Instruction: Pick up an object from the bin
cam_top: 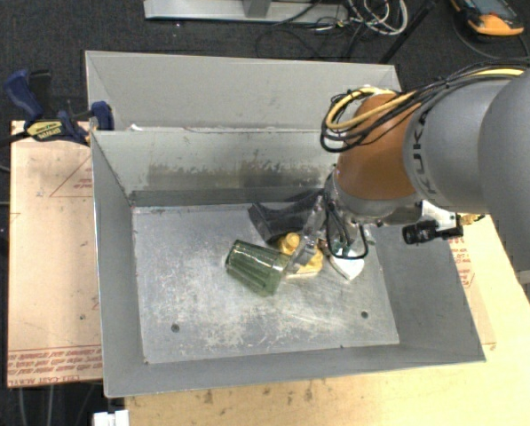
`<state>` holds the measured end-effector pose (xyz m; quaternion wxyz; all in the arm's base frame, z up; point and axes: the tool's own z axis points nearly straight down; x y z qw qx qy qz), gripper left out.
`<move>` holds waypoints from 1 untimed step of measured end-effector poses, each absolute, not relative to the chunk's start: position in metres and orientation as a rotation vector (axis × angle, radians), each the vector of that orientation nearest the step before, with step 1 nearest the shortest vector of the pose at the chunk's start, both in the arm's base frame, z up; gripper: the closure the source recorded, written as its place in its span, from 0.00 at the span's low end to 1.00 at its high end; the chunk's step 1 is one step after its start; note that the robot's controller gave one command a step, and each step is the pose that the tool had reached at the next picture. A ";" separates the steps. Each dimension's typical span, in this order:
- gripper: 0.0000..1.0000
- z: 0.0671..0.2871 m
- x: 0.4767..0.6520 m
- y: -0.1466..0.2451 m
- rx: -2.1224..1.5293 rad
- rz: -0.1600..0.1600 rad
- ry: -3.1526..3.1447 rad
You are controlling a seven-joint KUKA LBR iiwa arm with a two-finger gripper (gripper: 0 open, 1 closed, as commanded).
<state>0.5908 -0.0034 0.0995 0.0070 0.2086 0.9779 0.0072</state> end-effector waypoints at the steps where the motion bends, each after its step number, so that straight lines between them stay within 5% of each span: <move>1: 1.00 0.100 0.586 -0.004 0.652 0.025 3.047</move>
Offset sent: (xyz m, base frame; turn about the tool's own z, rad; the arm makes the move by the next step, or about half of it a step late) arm 0.0001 0.0000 0.0217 -0.0001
